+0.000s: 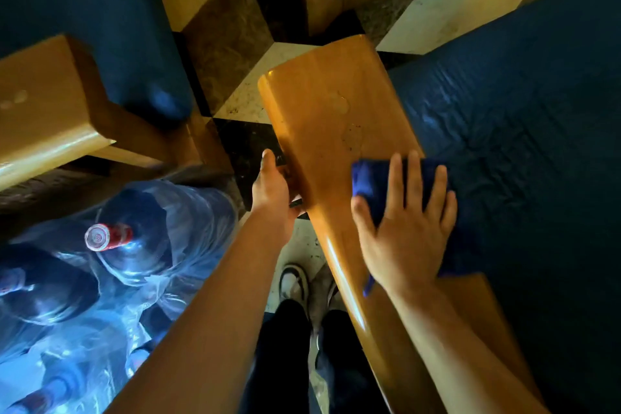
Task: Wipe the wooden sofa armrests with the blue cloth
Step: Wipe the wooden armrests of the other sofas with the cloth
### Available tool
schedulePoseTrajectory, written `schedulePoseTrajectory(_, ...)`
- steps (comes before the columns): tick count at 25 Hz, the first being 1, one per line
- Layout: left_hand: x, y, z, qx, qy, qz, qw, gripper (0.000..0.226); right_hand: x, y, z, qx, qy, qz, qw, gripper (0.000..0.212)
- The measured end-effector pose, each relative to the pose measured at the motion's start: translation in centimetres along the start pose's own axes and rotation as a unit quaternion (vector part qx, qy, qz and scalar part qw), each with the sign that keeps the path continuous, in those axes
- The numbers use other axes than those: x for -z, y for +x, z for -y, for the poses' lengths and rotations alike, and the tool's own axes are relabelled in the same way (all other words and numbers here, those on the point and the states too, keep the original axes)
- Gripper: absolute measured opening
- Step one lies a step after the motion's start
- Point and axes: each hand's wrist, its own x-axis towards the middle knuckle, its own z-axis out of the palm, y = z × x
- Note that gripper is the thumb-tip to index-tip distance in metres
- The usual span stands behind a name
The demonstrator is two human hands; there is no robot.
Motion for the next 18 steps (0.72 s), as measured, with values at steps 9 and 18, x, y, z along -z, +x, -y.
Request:
schedulePoseTrajectory(9,0.6,3.7,-3.2,-0.01,-0.009,0.031,0.999,0.064,2.8,20.7,3.3,-0.112,0.361,0.178,0.908,0.046)
schedulePoseTrajectory(18,-0.2,5.0,-8.7,-0.014,-0.029,0.075,0.997,0.06,2.9,23.7,10.6,0.235,-0.061,0.119,0.963,0.055)
